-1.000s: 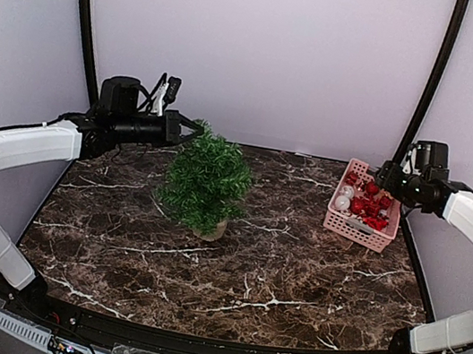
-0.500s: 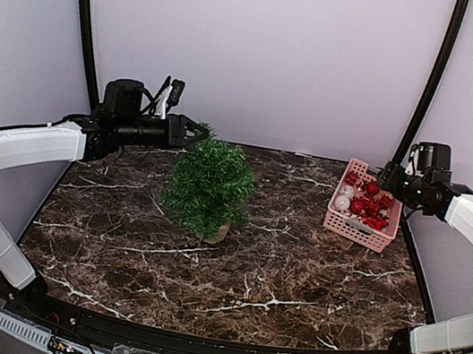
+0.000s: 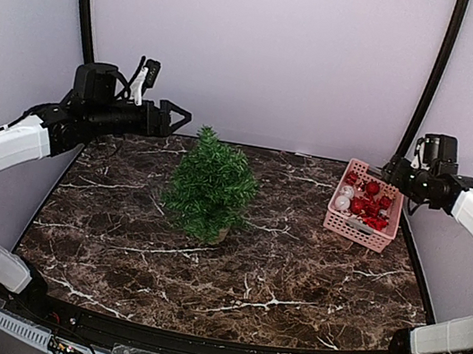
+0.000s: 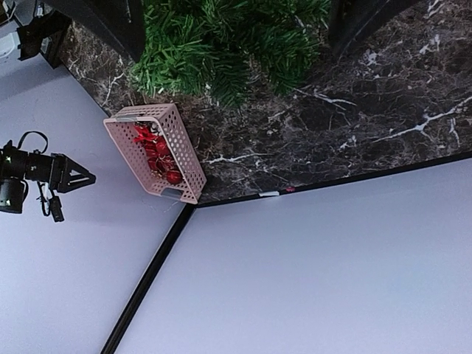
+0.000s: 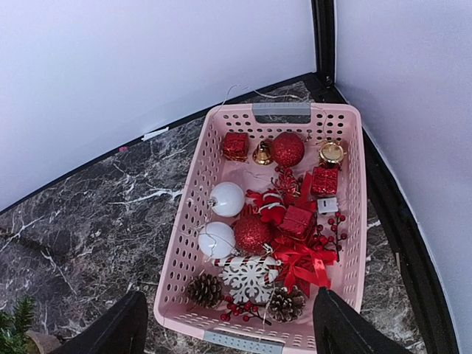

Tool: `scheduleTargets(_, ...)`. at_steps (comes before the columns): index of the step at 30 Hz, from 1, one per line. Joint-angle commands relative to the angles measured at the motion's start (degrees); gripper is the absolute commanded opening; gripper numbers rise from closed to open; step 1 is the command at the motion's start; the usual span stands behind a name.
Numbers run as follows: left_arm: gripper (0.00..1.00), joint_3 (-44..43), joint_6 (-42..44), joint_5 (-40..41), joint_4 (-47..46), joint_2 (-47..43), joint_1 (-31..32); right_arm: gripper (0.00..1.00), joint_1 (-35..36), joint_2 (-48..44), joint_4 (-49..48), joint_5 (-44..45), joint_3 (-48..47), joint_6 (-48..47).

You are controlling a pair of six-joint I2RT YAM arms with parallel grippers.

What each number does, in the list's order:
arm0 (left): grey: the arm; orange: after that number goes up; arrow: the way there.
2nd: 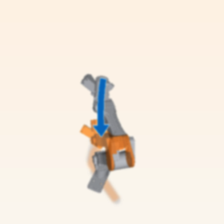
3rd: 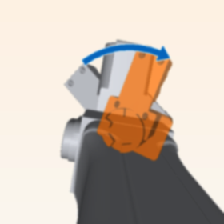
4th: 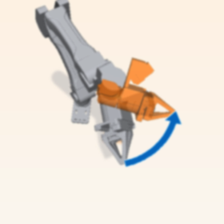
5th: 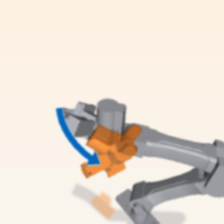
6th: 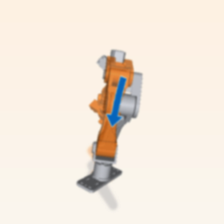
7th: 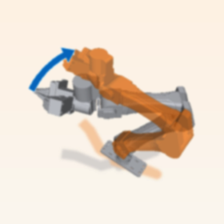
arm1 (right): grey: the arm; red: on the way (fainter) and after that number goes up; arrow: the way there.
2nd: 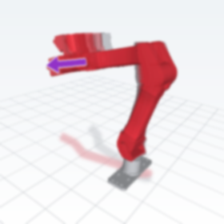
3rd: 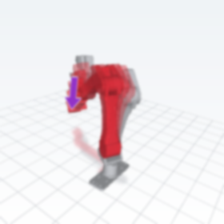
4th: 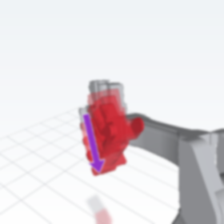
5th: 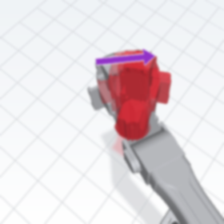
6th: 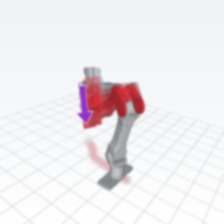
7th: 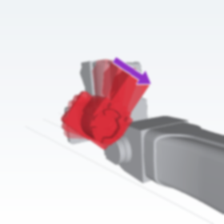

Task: Decorate the small christmas tree
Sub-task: Place the Christmas tree at the center of the board, then pick up the light string from the bin.

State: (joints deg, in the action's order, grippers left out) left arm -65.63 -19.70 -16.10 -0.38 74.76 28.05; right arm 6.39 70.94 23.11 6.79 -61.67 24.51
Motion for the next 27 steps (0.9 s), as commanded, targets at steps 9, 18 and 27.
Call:
scheduleTargets(9, 0.9, 3.73, 5.15, -4.39, 9.18, -7.47, -17.08, 0.69, -0.23, 14.13, -2.73, -6.37, -4.62, -11.0)
scheduleTargets(18, 0.91, 6.37, 8.14, -3.82, 8.9, -7.54, -19.52, 0.55, -0.3, 24.06, -3.49, -5.31, -8.12, -19.85)
scheduleTargets(27, 0.91, 7.42, 7.82, -3.9, 8.49, -7.53, -19.62, 0.54, -0.35, 29.56, -7.4, -8.47, -9.25, -23.63)
